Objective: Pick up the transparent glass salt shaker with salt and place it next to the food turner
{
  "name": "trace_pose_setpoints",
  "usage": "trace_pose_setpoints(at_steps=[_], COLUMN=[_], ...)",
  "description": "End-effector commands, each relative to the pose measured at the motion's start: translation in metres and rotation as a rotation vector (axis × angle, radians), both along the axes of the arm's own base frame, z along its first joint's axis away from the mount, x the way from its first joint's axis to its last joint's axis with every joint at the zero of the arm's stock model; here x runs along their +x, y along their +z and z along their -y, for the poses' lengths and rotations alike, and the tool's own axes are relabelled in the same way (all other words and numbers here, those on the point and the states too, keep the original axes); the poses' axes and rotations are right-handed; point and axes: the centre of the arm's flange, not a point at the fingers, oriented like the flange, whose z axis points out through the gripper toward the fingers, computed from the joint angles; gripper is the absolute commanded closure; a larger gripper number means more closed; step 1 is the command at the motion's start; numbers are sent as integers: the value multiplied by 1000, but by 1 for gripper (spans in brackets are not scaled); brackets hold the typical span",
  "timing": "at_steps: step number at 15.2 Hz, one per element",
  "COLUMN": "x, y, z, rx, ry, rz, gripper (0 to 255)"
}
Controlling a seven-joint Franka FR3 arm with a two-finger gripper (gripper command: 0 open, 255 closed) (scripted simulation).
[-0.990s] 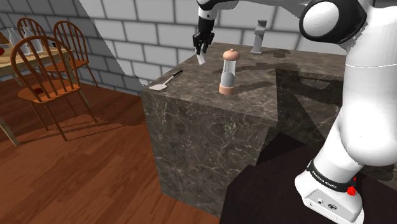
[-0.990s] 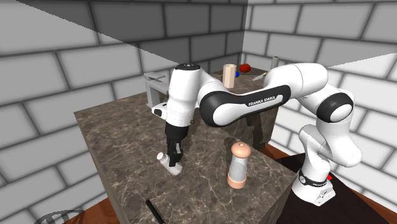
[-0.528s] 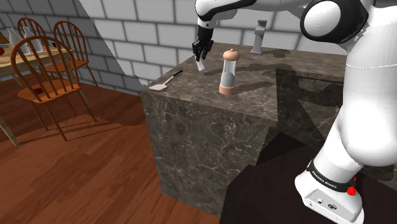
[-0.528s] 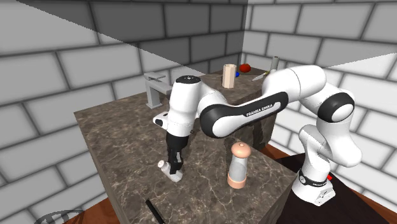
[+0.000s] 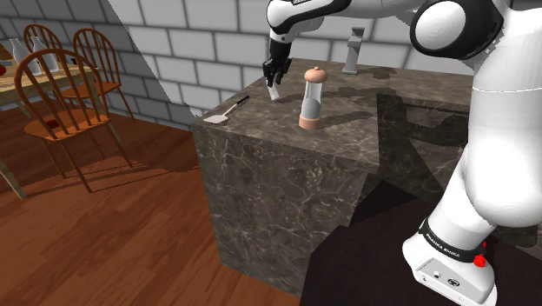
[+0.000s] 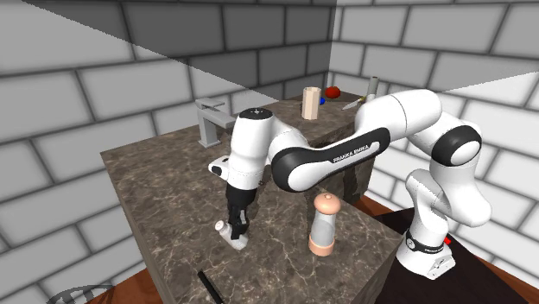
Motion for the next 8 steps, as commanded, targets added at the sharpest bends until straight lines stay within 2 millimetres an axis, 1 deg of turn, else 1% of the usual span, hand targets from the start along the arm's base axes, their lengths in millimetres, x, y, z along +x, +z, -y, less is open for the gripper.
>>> trace_pose_setpoints(at_steps=[1,2,7,8], x=[0,0,0,-3], y=[0,0,0,13], z=[0,0,0,0], rx=[0,0,0,0], ry=[0,0,0,0], rz=[0,0,0,0], gripper=[255,0,0,0])
